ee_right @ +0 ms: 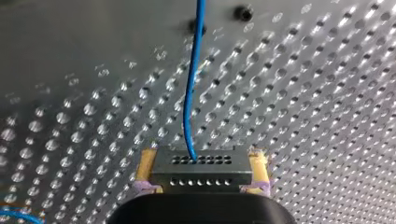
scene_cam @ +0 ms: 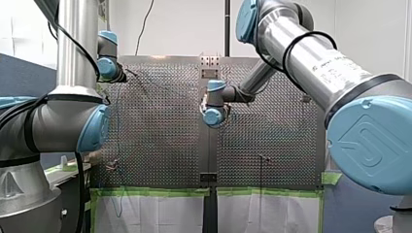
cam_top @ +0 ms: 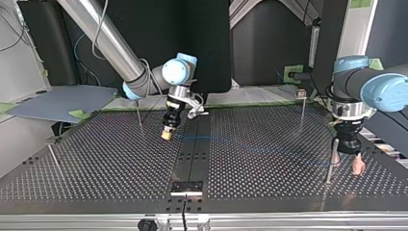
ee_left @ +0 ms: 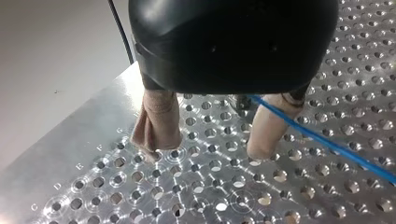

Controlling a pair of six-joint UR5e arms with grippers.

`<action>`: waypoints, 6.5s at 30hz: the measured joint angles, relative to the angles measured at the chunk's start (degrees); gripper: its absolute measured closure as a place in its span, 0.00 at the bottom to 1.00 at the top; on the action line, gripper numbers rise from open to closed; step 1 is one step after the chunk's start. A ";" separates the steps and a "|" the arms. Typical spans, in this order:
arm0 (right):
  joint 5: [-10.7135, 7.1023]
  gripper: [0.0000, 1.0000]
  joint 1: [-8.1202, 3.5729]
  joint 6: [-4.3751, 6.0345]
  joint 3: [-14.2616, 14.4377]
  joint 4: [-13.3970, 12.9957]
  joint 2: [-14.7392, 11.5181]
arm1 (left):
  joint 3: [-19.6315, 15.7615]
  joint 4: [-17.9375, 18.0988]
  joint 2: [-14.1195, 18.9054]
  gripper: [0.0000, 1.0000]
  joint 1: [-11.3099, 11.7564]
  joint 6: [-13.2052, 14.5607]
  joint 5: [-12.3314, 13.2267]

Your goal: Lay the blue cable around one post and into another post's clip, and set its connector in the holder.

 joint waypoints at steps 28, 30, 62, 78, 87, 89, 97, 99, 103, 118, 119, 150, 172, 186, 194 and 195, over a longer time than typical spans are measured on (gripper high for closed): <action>1.24 1.00 -2.00 6.41 13.86 -13.88 10.18 | -0.03 0.00 0.00 0.00 -0.03 0.17 -0.41; 1.18 1.00 -2.34 6.88 14.99 -15.01 11.32 | -0.03 0.00 0.00 0.00 -0.03 0.18 -0.41; -11.94 1.00 -16.73 2.07 30.56 -30.56 19.67 | -0.01 0.01 0.00 0.00 -0.29 0.18 -0.31; -19.53 1.00 -24.31 4.73 38.15 -38.15 12.96 | -0.01 0.21 0.00 0.00 -0.22 0.04 -0.25; -23.81 1.00 -28.59 4.99 42.42 -42.44 10.37 | -0.02 0.06 0.00 0.00 -0.30 0.16 -0.33; -24.65 1.00 -29.44 5.42 43.28 -43.27 10.30 | -0.02 0.06 0.00 0.00 -0.35 0.17 -0.33; -28.68 1.00 -33.47 8.64 47.30 -45.59 10.25 | -0.03 0.01 0.00 0.00 -0.46 0.17 -0.32; -29.91 1.00 -34.70 8.98 48.54 -44.93 10.26 | -0.02 0.00 0.00 0.00 -0.48 0.17 -0.32; -32.38 1.00 -37.17 8.55 50.99 -42.98 10.25 | -0.03 0.00 0.00 0.00 -0.54 0.17 -0.32; -39.85 1.00 -41.89 3.20 47.44 -36.20 10.21 | -0.01 0.01 0.00 0.00 -0.75 0.18 -0.28; -40.26 1.00 -41.84 2.79 47.03 -35.79 10.20 | -0.01 0.02 0.00 0.00 -0.76 0.18 -0.27; -55.03 1.00 -41.80 -4.44 39.09 -23.52 1.80 | -0.02 0.00 0.00 0.00 -1.42 0.18 -0.32; -54.51 1.00 -42.29 -0.13 39.13 -24.32 0.91 | -0.42 -2.24 0.00 0.00 -2.57 -2.77 -4.52; -53.87 1.00 -41.65 0.05 39.12 -23.77 0.91 | -3.10 -1.45 0.12 0.00 -2.72 -9.91 -2.32; -53.83 1.00 -41.46 0.08 39.11 -23.71 0.91 | -4.81 1.08 1.01 0.00 -2.58 -13.93 0.41; -53.83 1.00 -41.45 0.08 39.11 -23.71 0.91 | -5.11 1.36 1.23 0.00 -2.50 -14.34 0.47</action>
